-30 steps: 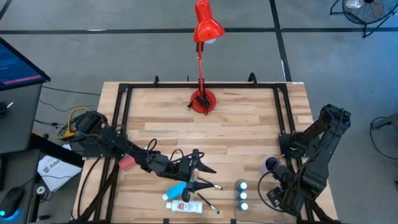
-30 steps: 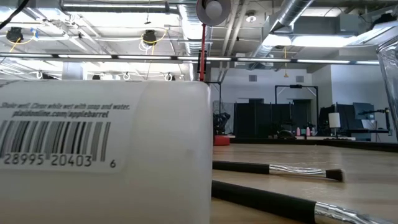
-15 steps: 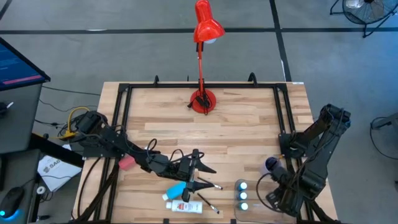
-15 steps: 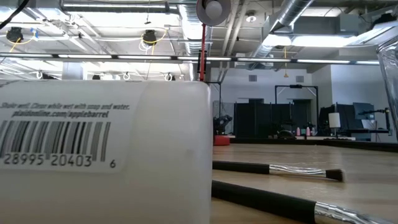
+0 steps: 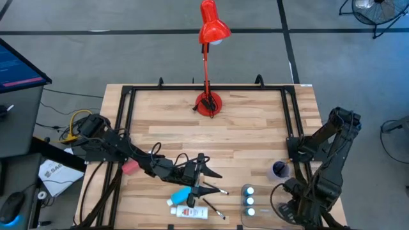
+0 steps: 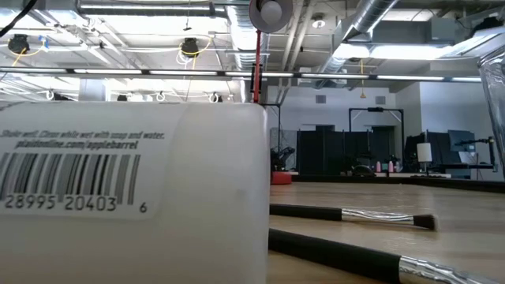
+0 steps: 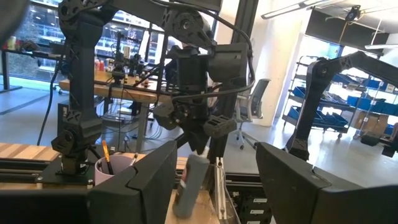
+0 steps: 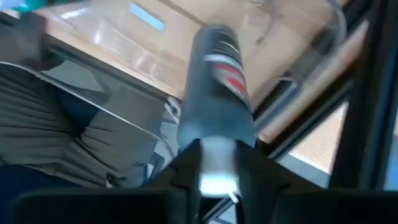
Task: Pick & Place Paint Supplies
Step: Adjust the black paint bottle in the transparent bin
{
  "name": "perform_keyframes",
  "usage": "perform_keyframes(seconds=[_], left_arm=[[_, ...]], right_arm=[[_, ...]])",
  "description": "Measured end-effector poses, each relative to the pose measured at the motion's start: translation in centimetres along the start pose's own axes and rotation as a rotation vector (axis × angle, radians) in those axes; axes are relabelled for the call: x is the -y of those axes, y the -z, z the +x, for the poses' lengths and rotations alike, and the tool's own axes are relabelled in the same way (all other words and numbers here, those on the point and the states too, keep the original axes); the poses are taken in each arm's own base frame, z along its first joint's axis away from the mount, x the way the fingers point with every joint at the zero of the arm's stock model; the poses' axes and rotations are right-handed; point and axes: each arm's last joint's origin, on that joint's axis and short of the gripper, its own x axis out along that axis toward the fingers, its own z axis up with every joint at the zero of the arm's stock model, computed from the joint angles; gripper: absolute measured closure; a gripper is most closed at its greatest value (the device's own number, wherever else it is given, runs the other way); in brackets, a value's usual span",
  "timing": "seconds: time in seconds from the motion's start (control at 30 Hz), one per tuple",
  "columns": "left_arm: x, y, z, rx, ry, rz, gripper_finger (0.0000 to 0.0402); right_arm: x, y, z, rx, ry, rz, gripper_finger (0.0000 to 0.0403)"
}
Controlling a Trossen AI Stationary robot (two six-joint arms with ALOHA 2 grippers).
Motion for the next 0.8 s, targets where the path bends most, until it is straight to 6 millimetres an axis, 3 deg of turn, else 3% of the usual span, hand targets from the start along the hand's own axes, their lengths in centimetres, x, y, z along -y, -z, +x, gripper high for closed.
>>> perform_keyframes(seconds=[0.47,0.7,0.8], left_arm=[[0.0,0.0,0.0,0.000,-0.001,0.000,0.0192],[0.0,0.0,0.0,0.000,0.002,0.000,0.0192],[0.0,0.0,0.0,0.000,0.005,0.000,0.0192]], right_arm=[[0.5,-0.4,0.1,0.035,0.050,-0.024,0.0360],[-0.6,-2.2,2.0,0.025,-0.004,-0.136,0.0390],[-1.1,-2.7,3.3,0.006,-0.060,-0.283,0.0398]])
